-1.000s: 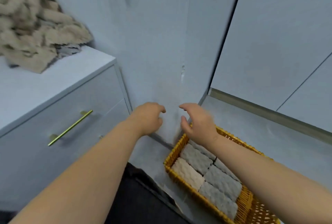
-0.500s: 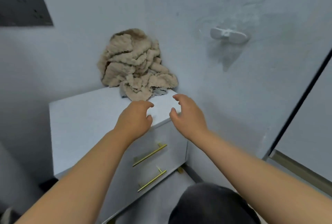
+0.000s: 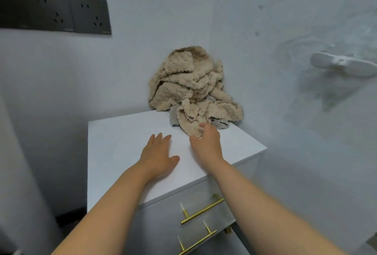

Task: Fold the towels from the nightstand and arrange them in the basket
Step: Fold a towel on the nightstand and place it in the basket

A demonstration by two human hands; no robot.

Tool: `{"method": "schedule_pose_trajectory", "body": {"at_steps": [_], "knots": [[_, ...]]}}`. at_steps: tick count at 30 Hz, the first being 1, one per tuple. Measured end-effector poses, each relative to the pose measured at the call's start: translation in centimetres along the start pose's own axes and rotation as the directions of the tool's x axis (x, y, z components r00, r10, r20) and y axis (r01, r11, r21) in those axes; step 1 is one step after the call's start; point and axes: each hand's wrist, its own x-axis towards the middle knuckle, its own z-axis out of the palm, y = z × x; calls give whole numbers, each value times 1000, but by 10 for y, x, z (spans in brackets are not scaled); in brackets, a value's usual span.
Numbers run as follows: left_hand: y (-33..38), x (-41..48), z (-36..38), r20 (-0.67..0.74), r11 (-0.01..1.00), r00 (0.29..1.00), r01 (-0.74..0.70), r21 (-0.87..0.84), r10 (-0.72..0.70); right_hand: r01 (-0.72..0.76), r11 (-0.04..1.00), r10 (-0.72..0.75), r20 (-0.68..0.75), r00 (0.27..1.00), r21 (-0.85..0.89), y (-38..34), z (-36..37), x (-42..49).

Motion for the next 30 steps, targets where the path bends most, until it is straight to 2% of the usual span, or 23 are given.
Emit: {"method": "schedule_pose_trajectory", "body": {"at_steps": [5, 9, 11, 13, 15, 17, 19, 21, 25, 30], "knots": [[-16, 6, -5, -56, 990, 998, -17, -140, 10, 118, 951, -66, 183, 981, -285, 11, 12, 26], [-18, 3, -4, -93, 965, 995, -54, -257, 30, 246, 826, -262, 40, 964, -506, 17, 12, 36], [-17, 0, -2, -134, 961, 990, -75, -265, 40, 258, 805, -294, 19, 956, -534, 21, 7, 37], [-15, -3, 0, -157, 968, 986, -83, -238, 46, 236, 869, -295, -73, 953, -435, 22, 2, 36], [-15, -3, 0, -164, 968, 986, -80, -239, 42, 211, 946, -266, -215, 940, -245, 10, -10, 35], [-15, -2, -1, -171, 955, 985, -78, -287, 29, 202, 978, -207, -313, 927, -47, -12, -27, 38], [-14, -2, -3, -179, 933, 984, -83, -350, 20, 179, 971, -115, -347, 931, 159, -35, -48, 39], [-11, -3, -6, -210, 905, 978, -102, -413, 14, 187, 938, -90, -315, 945, 292, -51, -64, 37], [0, -3, -18, -276, 829, 961, -151, -539, -4, 183, 865, -135, -134, 982, 466, -70, -85, 27], [19, -5, -38, -381, 710, 924, -282, -645, 21, 38, 636, -89, 24, 996, 771, -89, -108, 12]]}}
